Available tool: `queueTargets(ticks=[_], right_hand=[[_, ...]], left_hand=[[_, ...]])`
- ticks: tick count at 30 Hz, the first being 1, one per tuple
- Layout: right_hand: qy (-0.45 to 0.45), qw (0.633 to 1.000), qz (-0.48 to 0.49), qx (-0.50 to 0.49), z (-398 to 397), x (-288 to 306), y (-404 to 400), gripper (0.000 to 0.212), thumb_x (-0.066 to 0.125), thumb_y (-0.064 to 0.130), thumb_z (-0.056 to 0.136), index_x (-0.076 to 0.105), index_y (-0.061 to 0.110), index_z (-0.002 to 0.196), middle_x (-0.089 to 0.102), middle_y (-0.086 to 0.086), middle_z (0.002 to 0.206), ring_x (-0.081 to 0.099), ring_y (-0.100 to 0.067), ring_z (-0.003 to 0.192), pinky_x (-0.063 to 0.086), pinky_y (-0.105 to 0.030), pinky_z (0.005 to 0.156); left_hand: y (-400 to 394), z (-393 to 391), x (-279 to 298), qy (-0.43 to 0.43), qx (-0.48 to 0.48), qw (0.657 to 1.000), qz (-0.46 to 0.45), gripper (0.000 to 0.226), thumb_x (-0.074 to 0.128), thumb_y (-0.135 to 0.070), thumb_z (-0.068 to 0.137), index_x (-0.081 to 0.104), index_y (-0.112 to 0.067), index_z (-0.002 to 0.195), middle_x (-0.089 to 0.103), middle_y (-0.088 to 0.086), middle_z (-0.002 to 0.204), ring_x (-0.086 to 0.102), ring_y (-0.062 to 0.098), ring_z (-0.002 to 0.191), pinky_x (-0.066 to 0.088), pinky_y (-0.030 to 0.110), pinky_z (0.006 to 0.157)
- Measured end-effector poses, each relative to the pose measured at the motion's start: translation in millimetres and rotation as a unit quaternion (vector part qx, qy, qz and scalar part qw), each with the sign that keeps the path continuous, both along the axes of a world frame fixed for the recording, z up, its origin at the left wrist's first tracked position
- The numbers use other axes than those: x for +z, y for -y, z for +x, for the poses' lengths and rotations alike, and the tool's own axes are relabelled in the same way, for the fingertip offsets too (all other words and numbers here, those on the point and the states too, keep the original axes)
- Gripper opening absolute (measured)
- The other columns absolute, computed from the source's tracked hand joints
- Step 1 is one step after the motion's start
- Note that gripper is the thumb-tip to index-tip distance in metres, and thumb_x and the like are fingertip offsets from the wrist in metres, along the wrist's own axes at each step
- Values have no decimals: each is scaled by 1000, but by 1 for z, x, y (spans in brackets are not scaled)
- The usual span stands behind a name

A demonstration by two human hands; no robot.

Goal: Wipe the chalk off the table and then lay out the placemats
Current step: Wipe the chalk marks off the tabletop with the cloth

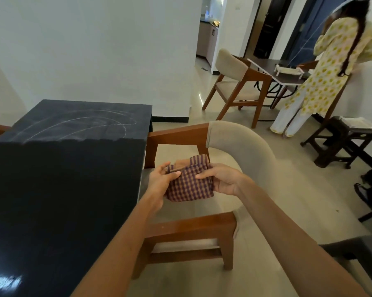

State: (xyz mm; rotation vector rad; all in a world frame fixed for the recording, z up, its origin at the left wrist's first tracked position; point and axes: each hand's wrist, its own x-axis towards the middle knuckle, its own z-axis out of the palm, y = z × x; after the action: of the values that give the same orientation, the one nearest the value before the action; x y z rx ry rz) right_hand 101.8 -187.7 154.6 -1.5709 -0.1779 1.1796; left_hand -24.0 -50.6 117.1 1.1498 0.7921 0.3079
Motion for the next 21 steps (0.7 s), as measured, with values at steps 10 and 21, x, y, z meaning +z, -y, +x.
queueTargets(ticks=[10,21], right_hand=[[17,1000,14,11,105,-9,-22,31,59,11,94,56,19,123,66,-10,118,62,-28,108,52,-45,88],[41,992,34,110,244,2,-102,23,56,10,94,58,18,116,66,-11,115,62,-27,107,52,-45,86]], left_hand=[[-7,92,11,0,-1,997,78,70,59,5,86,33,-25,144,45,0,142,47,21,126,45,44,100],[-60,219,6,7,127,985,117,67,59,5,86,37,-23,142,50,0,139,49,18,125,45,47,102]])
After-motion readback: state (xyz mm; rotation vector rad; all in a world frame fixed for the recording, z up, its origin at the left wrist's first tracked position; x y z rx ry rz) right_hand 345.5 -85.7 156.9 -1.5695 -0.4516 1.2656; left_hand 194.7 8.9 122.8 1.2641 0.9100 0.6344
